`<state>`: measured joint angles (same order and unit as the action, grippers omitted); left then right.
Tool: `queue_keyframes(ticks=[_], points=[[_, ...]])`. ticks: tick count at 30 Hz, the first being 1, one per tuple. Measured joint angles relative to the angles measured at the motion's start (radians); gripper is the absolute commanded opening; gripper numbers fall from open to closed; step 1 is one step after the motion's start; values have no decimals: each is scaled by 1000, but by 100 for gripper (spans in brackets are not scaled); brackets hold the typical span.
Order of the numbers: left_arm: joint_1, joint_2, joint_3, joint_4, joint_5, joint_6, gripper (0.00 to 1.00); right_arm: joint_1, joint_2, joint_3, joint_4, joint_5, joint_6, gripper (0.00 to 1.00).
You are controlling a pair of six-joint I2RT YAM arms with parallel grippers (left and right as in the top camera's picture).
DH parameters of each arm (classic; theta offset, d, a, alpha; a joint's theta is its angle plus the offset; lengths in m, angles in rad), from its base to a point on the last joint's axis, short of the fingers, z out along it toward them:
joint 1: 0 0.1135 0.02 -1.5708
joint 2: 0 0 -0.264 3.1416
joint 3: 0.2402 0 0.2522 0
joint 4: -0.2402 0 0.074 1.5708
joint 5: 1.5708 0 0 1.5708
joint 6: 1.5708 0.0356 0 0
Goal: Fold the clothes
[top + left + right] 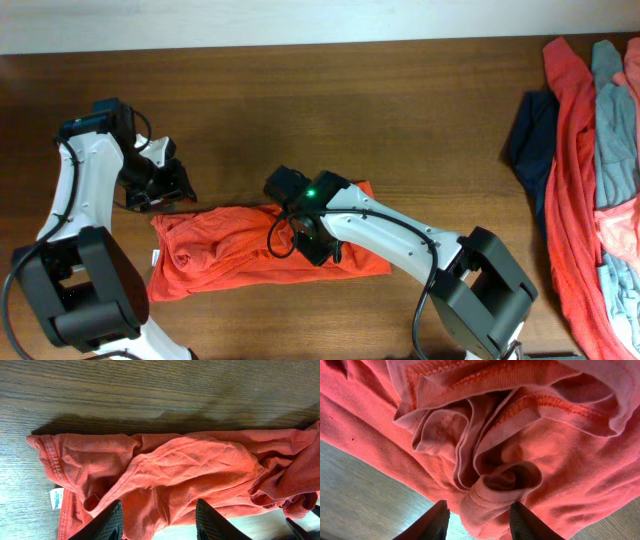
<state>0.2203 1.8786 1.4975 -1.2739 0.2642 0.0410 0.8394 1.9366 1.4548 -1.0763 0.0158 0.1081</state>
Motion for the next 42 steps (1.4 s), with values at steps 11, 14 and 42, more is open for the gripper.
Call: queue_keyframes(ticks=[11, 14, 42], points=[[0, 0, 0, 0, 0, 0, 47, 0, 38, 0, 3, 5, -5, 9], [0, 0, 0, 0, 0, 0, 47, 0, 42, 0, 3, 7, 2, 4], [0, 0, 0, 0, 0, 0, 47, 33, -4, 0, -48, -47, -43, 37]])
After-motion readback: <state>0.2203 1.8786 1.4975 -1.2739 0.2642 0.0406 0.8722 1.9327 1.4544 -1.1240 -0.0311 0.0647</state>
